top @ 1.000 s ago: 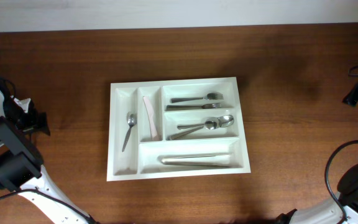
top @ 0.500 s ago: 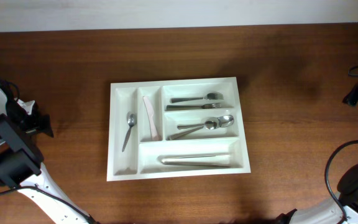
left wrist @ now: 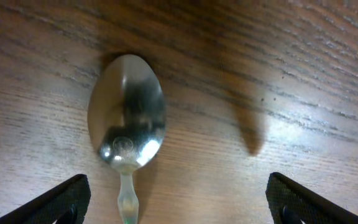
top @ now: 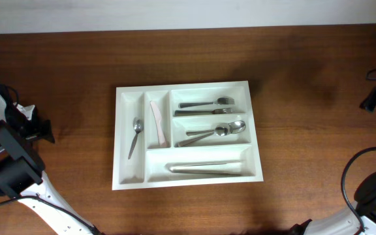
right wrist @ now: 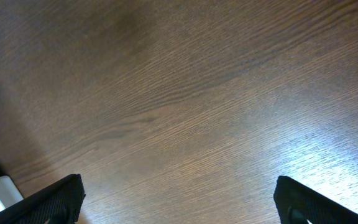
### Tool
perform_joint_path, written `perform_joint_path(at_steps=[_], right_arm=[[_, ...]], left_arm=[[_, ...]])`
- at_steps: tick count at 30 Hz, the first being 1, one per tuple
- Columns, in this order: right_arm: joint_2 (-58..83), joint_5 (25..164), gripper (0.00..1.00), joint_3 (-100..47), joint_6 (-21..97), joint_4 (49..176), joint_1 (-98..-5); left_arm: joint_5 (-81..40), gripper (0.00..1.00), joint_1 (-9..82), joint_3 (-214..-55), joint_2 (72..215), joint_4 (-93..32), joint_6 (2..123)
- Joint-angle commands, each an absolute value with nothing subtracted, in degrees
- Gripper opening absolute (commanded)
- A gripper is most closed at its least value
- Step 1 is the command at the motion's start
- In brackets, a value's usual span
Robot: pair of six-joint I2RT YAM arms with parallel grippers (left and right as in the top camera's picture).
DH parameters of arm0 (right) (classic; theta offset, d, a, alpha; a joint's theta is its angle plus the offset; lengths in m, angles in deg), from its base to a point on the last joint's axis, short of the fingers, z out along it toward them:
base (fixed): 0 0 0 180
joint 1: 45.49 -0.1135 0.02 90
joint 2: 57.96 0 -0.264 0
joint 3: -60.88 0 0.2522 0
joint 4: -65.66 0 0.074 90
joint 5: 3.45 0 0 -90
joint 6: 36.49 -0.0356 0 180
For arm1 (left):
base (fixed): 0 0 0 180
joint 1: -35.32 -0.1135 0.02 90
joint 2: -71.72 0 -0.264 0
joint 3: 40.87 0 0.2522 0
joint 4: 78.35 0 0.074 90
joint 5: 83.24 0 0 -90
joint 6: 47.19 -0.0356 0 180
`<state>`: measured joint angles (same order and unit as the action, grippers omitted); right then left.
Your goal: Pack container
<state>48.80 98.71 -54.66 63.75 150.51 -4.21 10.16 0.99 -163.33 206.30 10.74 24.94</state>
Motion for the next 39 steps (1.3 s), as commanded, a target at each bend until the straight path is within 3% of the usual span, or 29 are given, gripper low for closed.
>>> perform_joint_path(at_steps=[1, 9, 13, 19, 22, 23, 39], right_arm=[[47.6, 99.4, 0.99, -54.4, 63.5, 150.5, -4.3], [47.5, 99.4, 0.99, -54.4, 63.5, 150.5, -4.3], [47.6, 99.4, 0.99, -54.4, 63.5, 150.5, -4.3], [47.6, 99.4, 0.99, -54.4, 63.5, 150.5, -4.3], [47.6, 99.4, 0.99, -54.4, 63.5, 150.5, -4.3], [47.6, 99.4, 0.99, -54.4, 63.5, 150.5, -4.3], [47.6, 99.4, 0.99, -54.4, 63.5, 150.5, -4.3]], left_arm=[[9.5, 0.92, 0.5, -164.1, 206.8, 9.5, 23.8], [9.5, 0.91, 0.5, -164.1, 206.8, 8.9, 23.2], [9.5, 0.73, 0.5, -164.1, 206.8, 8.9, 23.2], [9.5, 0.69, 0.5, -164.1, 206.8, 9.1, 23.2], [9.5, 0.49, 0.5, -164.1, 206.8, 9.1, 23.2], [9.5, 0.47, 0.5, -164.1, 206.8, 9.1, 23.2], [9.5, 0.46, 0.5, -164.1, 206.8, 9.2, 23.2]])
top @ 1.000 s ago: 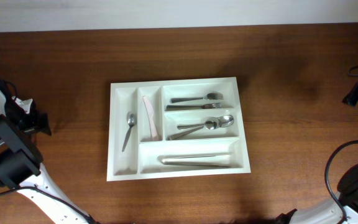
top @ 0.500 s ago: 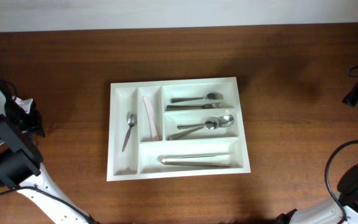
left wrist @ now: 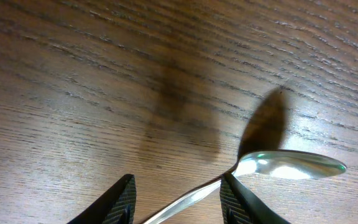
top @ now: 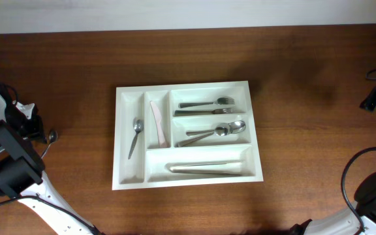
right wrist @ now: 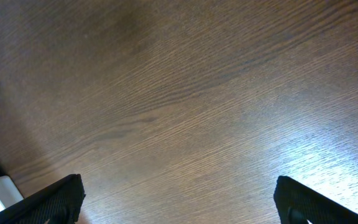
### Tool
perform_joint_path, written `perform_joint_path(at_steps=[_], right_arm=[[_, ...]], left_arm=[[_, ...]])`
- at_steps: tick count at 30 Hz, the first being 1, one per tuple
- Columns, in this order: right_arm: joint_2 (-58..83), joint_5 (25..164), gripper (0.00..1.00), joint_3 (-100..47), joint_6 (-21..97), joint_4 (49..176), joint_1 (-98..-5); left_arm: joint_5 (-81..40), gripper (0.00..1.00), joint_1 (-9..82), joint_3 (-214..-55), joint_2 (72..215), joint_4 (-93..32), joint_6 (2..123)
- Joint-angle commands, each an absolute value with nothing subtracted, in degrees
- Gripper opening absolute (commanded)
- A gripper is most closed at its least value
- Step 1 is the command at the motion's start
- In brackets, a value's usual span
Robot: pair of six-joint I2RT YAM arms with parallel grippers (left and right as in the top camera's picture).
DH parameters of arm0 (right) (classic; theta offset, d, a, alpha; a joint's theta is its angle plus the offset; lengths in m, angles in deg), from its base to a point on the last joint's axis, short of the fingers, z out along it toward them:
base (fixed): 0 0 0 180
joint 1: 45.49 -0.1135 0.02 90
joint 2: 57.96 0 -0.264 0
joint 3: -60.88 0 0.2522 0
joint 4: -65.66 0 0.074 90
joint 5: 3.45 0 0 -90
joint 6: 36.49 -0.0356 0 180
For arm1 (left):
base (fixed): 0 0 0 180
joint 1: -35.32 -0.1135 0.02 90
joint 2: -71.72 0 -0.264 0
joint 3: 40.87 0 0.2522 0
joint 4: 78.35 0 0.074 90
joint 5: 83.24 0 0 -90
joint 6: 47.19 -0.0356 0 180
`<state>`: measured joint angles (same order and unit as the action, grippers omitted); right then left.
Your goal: Pack container
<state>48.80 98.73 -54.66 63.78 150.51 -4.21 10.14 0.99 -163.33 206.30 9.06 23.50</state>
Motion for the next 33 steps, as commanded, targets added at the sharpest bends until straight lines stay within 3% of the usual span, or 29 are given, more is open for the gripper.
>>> perform_joint_path(at_steps=[1, 10, 12, 13, 28, 33], right_arm=[[47.6, 99.4, 0.99, -54.4, 63.5, 150.5, -4.3], [47.6, 99.4, 0.99, -54.4, 63.5, 150.5, -4.3], [47.6, 99.4, 0.99, -54.4, 63.5, 150.5, -4.3], [47.6, 99.4, 0.99, -54.4, 63.5, 150.5, -4.3], [47.6, 99.4, 0.99, -54.4, 63.5, 150.5, -4.3], [47.6, 99.4, 0.99, -54.4, 63.5, 150.5, -4.3]], left_arm=[[9.5, 0.46, 0.5, -164.1, 206.8, 9.2, 23.2], [1.7, 0.47, 0.7, -164.1, 206.8, 7.7, 20.0], [-0.1, 0.61, 0.7, -164.1, 206.8, 7.2, 20.0], [-1.5, 0.61, 0.7, -164.1, 206.8, 7.0, 20.2], [-8.6, 0.59, 0.8, -164.1, 206.8, 4.4, 20.5], [-11.1, 0.57, 1.0, -164.1, 206.8, 4.4, 15.4]])
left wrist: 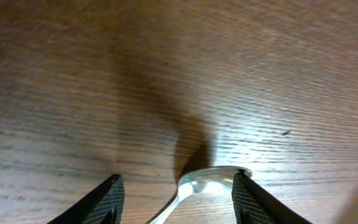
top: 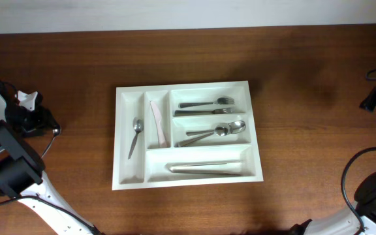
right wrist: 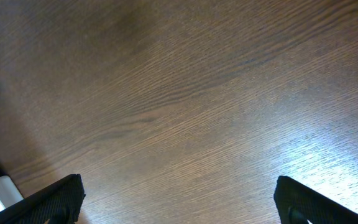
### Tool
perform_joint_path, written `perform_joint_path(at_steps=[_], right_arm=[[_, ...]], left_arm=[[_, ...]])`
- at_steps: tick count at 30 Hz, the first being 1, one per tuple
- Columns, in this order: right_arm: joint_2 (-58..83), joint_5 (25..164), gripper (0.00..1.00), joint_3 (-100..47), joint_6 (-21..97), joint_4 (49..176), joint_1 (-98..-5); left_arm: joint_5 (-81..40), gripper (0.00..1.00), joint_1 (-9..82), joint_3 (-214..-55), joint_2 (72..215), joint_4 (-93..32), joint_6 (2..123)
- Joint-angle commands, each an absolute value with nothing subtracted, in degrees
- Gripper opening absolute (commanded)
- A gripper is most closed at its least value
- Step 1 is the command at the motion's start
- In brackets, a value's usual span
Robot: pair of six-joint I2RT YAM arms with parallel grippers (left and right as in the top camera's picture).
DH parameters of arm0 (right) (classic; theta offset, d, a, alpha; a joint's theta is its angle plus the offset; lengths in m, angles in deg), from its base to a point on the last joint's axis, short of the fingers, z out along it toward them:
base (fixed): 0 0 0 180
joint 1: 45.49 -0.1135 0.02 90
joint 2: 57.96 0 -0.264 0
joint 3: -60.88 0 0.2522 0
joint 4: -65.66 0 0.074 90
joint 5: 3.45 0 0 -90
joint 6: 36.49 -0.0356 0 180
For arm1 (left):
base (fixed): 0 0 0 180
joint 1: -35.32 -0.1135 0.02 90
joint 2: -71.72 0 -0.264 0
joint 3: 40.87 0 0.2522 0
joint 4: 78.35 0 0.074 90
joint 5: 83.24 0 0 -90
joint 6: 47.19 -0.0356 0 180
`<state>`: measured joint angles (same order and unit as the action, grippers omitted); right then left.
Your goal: Pack container
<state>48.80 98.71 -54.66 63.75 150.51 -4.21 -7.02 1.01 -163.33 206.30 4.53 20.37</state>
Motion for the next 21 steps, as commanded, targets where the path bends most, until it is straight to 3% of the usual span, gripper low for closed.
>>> perform_joint_path(at_steps=[1, 11, 16, 21], right_arm=[[47.6, 99.4, 0.99, -54.4, 63.5, 150.5, -4.3], [47.5, 99.4, 0.99, -54.4, 63.5, 150.5, -4.3], [47.5, 99.4, 0.99, -54.4, 63.5, 150.5, -4.3], [47.6, 99.4, 0.99, -54.4, 63.5, 150.5, -4.3]], left_arm=[[-11.1, 0.57, 1.1, -164.1, 206.8, 4.3, 14.1], [-11.1, 0.61, 2.6, -164.1, 206.8, 3.0, 5.8], [-10.9, 0.72, 3.9, -164.1, 206.8, -0.4, 5.2], [-10.9, 0.72, 4.6, -164.1, 206.8, -5.3, 2.8]])
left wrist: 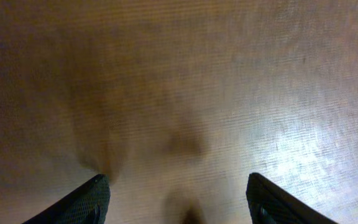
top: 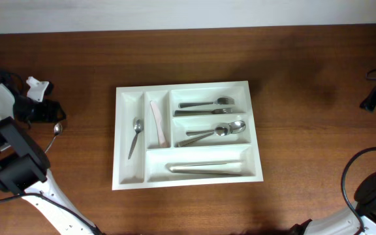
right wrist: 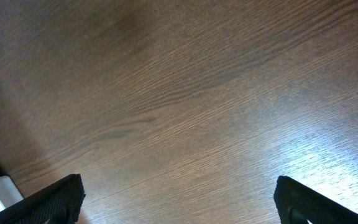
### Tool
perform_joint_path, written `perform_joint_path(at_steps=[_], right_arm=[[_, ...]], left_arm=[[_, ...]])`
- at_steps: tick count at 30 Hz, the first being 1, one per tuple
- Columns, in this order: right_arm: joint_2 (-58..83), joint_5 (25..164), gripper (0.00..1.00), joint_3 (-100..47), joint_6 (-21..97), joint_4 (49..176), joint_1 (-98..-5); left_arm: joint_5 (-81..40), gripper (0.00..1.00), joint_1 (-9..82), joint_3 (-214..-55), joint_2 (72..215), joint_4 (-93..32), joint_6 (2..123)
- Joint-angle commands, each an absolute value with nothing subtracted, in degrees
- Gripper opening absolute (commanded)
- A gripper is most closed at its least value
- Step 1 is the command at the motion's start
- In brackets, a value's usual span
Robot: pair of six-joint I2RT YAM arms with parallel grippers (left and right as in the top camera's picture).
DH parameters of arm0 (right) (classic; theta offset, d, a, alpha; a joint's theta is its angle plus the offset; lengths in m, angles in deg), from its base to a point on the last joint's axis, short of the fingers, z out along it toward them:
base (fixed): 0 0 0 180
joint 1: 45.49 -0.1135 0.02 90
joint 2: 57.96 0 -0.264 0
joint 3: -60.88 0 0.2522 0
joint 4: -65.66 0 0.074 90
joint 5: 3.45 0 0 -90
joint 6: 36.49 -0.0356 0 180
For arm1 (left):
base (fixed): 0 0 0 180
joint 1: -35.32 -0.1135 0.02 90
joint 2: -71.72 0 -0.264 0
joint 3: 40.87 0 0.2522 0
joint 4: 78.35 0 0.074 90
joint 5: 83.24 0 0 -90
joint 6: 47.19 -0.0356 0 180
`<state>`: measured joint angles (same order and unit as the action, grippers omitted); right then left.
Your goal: Pack container
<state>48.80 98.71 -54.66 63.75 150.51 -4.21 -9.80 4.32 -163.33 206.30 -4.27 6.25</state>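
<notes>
The white cutlery tray [top: 188,134] lies mid-table. It holds a small spoon [top: 134,136], a pale knife [top: 157,123], forks [top: 207,104], spoons [top: 214,132] and long utensils [top: 204,168]. A loose metal spoon [top: 55,136] lies on the wood left of the tray. My left gripper [top: 44,111] is just above and left of its bowl. In the blurred left wrist view that gripper [left wrist: 178,196] is open over bare wood and the spoon is out of sight. My right gripper [right wrist: 179,196] hangs open over bare table.
The right arm sits at the table's far right edge, with a dark cable [top: 354,166] looping below it. The left arm's base and links [top: 12,163] take up the left edge. A white block shows at the right wrist view's lower left.
The left fingers stand wider apart, and the spoon that lay between them no longer shows in the left wrist view. The left gripper has shifted up and right. The right arm has not moved.
First my left gripper stood open right above the spoon at the table's left. Then its fingers were narrowed around the spoon's handle, and stayed so as the wrist turned. Now they are apart again, with the spoon on the table beside the gripper. The tray's contents are unchanged.
</notes>
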Motion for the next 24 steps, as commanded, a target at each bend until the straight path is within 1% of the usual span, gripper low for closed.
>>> perform_joint_path(at_steps=[1, 5, 8, 12, 14, 16, 21, 24], right_arm=[[47.6, 99.4, 0.99, -54.4, 63.5, 150.5, -4.3], [47.6, 99.4, 0.99, -54.4, 63.5, 150.5, -4.3], [47.6, 99.4, 0.99, -54.4, 63.5, 150.5, -4.3], [47.6, 99.4, 0.99, -54.4, 63.5, 150.5, -4.3], [47.6, 99.4, 0.99, -54.4, 63.5, 150.5, -4.3], [47.6, 99.4, 0.99, -54.4, 63.5, 150.5, -4.3], [47.6, 99.4, 0.99, -54.4, 63.5, 150.5, -4.3], [47.6, 99.4, 0.99, -54.4, 63.5, 150.5, -4.3]], left_arm=[[-10.8, 0.72, 4.7, -164.1, 206.8, -5.5, 2.0], [-8.4, 0.72, 4.8, -164.1, 206.8, -4.1, 1.9], [-6.9, 0.72, 4.8, -164.1, 206.8, -2.2, -1.8], [-3.0, 0.73, 4.8, -164.1, 206.8, -0.1, -2.1], [-2.8, 0.78, 4.8, -164.1, 206.8, 2.1, -2.1], [-2.8, 0.80, 4.8, -164.1, 206.8, 3.7, -2.1], [-2.8, 0.85, 5.0, -164.1, 206.8, 4.4, -2.1], [-3.1, 0.87, 5.1, -164.1, 206.8, 3.4, -4.2]])
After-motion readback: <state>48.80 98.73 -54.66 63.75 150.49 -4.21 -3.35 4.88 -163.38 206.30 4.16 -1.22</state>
